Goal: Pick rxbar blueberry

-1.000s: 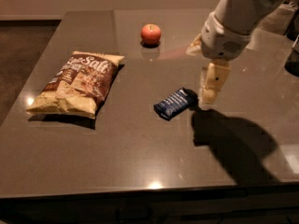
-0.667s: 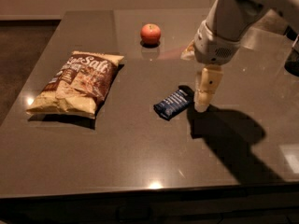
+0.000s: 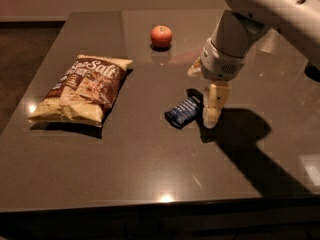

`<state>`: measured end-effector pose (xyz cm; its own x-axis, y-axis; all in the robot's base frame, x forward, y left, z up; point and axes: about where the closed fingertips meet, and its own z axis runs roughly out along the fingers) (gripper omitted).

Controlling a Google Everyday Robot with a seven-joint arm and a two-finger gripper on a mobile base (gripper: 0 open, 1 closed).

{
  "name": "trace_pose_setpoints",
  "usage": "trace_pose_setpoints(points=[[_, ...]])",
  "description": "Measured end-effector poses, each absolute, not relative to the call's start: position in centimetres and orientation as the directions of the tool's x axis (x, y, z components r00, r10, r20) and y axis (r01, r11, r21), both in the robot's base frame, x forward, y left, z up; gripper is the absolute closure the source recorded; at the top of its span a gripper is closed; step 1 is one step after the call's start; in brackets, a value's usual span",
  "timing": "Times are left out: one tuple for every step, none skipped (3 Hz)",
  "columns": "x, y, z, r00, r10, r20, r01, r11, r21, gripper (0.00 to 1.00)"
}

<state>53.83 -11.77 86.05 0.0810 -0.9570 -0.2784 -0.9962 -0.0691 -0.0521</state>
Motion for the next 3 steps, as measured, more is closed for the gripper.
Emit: trace_pose_setpoints(points=[[53.6, -11.3, 85.0, 0.094, -0.955, -0.28, -0.996, -0.088, -0.032, 0.0], [52.9, -10.5, 83.9, 0.121, -0.955, -0.271, -0.992, -0.125, -0.002, 0.22], [52.5, -9.9, 83.5, 0.138, -0.954, -0.265, -0.989, -0.148, 0.019, 0.45]])
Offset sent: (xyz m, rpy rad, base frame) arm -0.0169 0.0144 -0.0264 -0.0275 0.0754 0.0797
